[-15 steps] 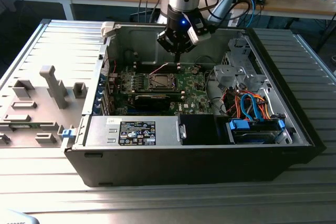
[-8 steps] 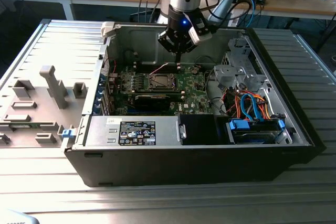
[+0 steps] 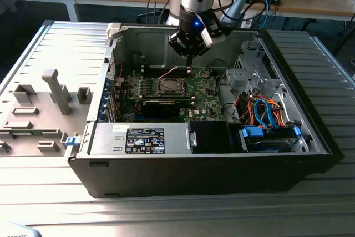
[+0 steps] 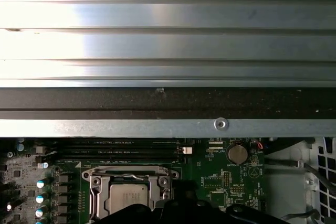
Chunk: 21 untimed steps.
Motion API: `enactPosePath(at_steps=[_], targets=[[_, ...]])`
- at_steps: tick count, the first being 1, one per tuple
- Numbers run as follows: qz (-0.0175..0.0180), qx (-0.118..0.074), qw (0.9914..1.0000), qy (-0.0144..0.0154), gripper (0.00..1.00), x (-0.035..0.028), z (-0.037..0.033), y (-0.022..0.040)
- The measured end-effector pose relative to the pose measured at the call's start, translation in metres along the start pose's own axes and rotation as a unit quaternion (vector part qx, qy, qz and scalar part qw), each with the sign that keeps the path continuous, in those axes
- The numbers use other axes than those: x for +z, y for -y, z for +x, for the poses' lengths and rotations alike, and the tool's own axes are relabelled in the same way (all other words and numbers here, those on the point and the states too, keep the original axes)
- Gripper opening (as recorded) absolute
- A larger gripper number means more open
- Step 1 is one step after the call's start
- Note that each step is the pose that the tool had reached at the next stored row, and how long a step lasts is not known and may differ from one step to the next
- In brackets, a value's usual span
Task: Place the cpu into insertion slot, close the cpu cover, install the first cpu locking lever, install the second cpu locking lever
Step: 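Install the first cpu locking lever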
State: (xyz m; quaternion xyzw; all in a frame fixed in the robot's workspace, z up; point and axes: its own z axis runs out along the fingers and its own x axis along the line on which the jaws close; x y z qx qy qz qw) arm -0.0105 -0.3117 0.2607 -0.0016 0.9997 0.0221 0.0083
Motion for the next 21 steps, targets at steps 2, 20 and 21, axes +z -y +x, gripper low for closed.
enactPosePath(at_steps=[2, 20, 21], targets=[[0.0000, 0.000, 1.00000, 0.0000, 0.11, 0.0000, -0.0011, 0.0000], [0.0000, 0.000, 1.00000, 0.0000, 0.11, 0.0002, -0.0115, 0.0000], [0.0000, 0.000, 1.00000, 0.0000, 0.11, 0.0003, -0.0120, 0.0000]])
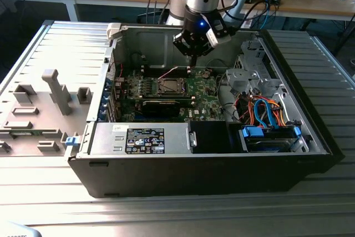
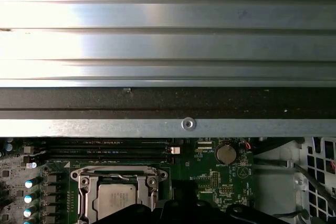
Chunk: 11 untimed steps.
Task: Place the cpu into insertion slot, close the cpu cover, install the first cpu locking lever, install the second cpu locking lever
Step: 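Install the first cpu locking lever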
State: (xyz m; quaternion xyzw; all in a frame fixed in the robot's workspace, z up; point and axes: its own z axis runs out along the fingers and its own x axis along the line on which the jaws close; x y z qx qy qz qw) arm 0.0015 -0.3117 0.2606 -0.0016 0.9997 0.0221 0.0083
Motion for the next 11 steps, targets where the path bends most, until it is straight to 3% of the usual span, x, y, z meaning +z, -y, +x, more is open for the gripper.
enactPosePath(at_steps=[11], targets=[[0.0000, 0.000, 1.00000, 0.0000, 0.11, 0.0001, -0.0054, 0.0000]])
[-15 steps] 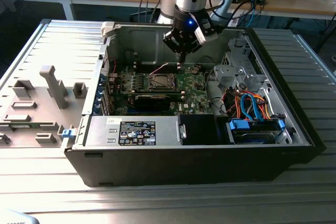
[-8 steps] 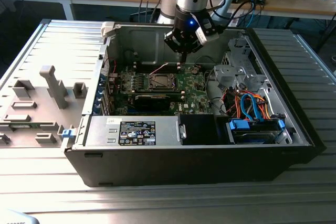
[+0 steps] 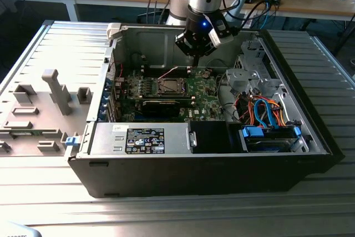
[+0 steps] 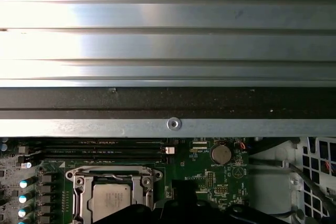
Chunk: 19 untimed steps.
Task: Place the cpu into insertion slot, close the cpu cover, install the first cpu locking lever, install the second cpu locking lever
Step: 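Install the first cpu locking lever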
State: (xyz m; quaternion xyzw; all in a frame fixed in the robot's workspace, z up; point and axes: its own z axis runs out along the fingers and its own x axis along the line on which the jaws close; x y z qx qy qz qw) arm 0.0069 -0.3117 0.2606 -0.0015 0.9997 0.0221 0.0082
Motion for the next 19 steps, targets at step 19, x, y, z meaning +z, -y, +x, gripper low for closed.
enactPosePath(at_steps=[19], targets=[[0.0000, 0.000, 1.00000, 0.0000, 0.11, 0.0005, -0.0195, 0.0001]])
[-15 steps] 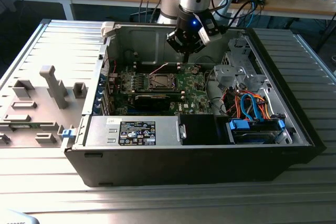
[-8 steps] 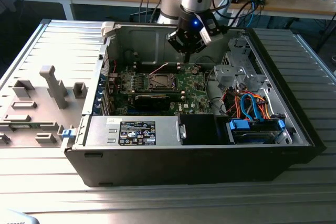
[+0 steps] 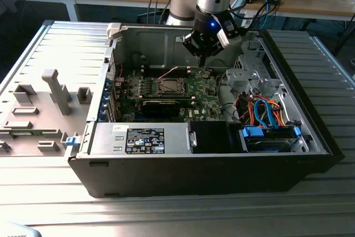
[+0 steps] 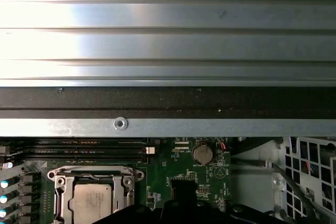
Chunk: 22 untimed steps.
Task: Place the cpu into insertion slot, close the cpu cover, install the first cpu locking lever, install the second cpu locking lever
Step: 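Install the first cpu locking lever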
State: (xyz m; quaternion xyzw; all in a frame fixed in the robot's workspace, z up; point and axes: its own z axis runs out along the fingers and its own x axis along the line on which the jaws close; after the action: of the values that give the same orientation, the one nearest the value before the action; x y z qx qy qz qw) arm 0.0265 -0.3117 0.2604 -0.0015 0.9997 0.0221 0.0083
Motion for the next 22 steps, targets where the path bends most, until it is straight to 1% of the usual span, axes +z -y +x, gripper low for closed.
enactPosePath(at_steps=[22], targets=[[0.0000, 0.000, 1.00000, 0.0000, 0.11, 0.0003, -0.0099, 0.0000]])
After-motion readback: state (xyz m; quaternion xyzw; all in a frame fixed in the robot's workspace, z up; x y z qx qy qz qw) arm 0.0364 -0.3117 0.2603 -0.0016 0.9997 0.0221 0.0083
